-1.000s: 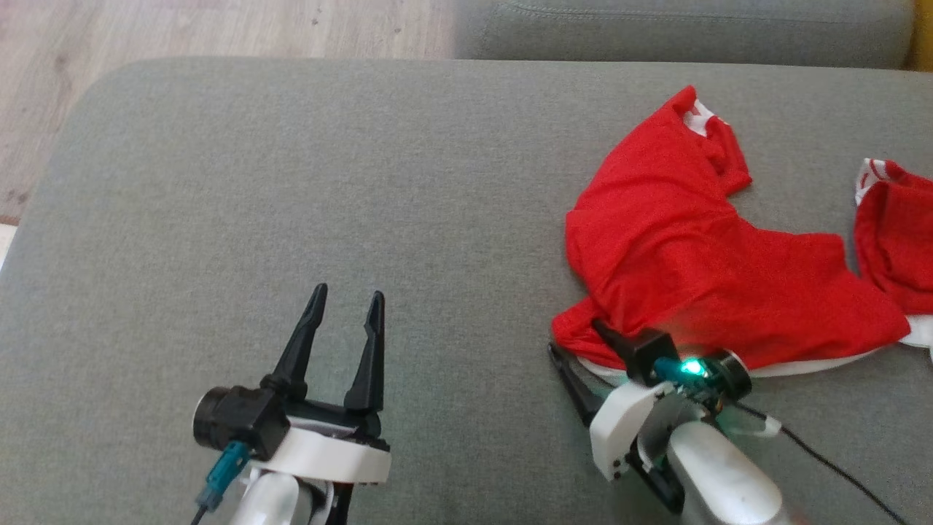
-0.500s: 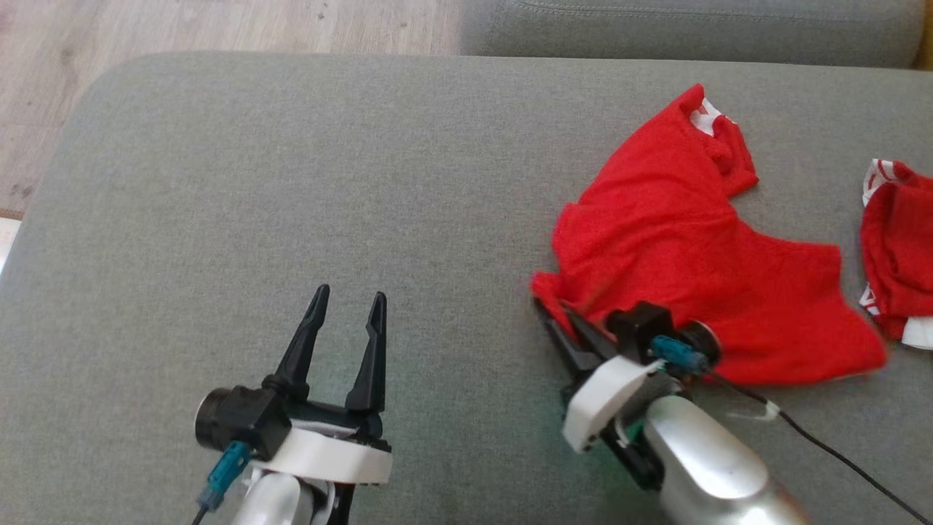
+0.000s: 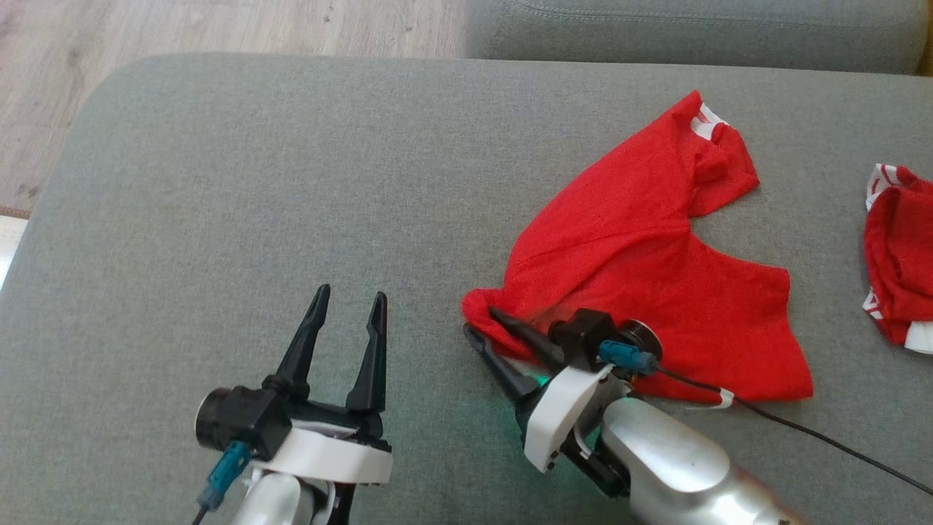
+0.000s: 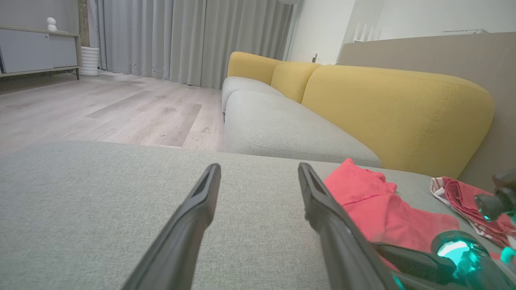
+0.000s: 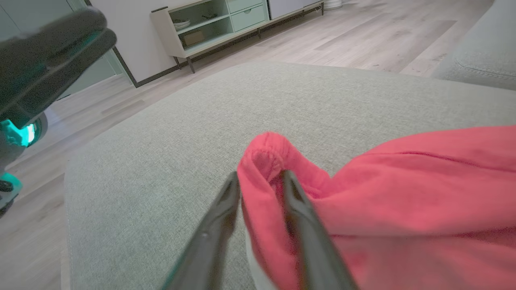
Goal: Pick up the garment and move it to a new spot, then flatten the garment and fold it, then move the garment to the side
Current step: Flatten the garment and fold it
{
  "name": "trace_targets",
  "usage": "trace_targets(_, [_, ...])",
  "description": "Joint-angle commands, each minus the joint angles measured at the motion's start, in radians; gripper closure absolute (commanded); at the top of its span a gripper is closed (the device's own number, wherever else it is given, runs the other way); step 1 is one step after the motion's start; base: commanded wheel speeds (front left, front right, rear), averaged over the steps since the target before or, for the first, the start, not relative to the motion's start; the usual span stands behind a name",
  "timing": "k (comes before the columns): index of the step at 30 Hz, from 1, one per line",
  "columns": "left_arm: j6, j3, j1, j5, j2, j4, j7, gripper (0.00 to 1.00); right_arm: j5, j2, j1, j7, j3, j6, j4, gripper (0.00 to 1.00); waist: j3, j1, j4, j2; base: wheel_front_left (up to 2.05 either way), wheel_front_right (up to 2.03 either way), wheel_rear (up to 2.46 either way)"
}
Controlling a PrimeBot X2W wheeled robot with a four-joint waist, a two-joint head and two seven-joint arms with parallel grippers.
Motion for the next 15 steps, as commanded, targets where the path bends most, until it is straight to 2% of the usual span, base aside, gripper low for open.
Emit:
trace_targets(1, [0.006, 0.033, -0.037, -0.003, 0.0, -0.027, -0.005, 0.0, 0.025, 0.014, -0.035, -0.018, 0.011, 0.007, -0.007, 0.0, -0.003, 0.0, -0.002, 0.0, 0.0, 0.0, 0.0])
trace_targets(7, [0.008, 0.046, -0.024, -0.001, 0.0, -0.026, -0.005, 0.0, 0.036, -0.035, -0.026, -0.02, -0.055, 0.007, -0.014, 0.0, -0.02, 0.0, -0.019, 0.0, 0.0, 0.0, 0.0])
trace_targets(11, [0.006, 0.057, -0.015, 0.0, 0.0, -0.027, -0.005, 0.0, 0.008, -0.082, 0.031, -0.021, -0.186, 0.007, -0.074, 0.0, -0.035, 0.0, -0.033, 0.0, 0.0, 0.0, 0.0])
trace_targets(15, [0.005, 0.068, 0.002, 0.005, 0.0, -0.032, -0.005, 0.0, -0.068, -0.123, 0.133, -0.021, -0.379, 0.007, -0.159, 0.0, -0.05, 0.0, -0.05, 0.0, 0.0, 0.0, 0.0])
